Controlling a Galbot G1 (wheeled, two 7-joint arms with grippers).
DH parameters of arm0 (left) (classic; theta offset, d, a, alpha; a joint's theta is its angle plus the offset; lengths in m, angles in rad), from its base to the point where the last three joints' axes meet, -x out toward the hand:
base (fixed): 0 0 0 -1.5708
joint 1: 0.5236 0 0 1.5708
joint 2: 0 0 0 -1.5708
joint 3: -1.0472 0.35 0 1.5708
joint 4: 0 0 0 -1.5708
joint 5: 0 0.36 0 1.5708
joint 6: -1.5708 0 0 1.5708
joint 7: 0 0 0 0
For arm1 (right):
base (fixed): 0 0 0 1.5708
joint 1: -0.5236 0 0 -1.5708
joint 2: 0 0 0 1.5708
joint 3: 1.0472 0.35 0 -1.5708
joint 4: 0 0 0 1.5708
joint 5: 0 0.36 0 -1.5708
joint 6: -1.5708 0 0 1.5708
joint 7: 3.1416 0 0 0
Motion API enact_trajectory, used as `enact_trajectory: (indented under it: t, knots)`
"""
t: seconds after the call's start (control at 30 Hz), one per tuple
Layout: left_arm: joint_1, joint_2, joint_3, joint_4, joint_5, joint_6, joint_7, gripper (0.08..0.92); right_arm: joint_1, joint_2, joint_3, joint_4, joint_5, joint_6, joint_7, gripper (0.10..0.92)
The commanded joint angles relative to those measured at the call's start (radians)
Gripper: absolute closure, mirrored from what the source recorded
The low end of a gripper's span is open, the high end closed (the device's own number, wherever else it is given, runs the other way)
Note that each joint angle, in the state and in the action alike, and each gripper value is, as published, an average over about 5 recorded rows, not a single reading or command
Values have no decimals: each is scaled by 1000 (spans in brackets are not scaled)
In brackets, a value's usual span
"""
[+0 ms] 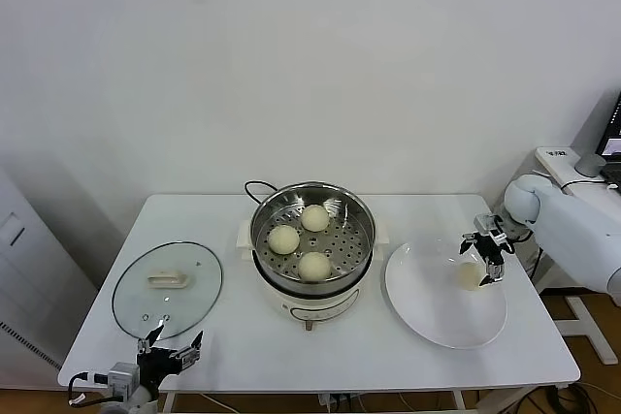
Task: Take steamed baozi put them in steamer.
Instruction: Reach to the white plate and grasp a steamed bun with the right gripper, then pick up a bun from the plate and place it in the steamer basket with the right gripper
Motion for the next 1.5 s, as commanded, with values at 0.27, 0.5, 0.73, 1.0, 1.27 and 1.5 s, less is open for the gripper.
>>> enact_trajectory:
  t: [0.27, 0.5, 0.73, 1.0, 1.27, 1.5]
  knots:
    - [2, 1, 1, 7, 3, -3, 1, 177, -66, 20, 84, -34, -69, -10, 0, 294]
    - [2, -1, 1, 6, 3, -3, 1, 177, -65, 20, 94, -30, -71, -6, -10, 492]
    - [12, -6, -4, 2, 10, -2, 0, 177, 10, -30, 3, 53, 30, -39, -32, 612]
    - [10, -12, -9, -15, 17, 3, -2, 177, 383, -160, -382, 325, 395, -242, -47, 615]
    - [12, -11, -5, -27, 26, 5, -2, 177, 689, -136, -620, 510, 642, -402, -20, 609]
    - [11, -13, -3, -36, 32, 8, -3, 177, 788, -29, -683, 592, 776, -526, 73, 609]
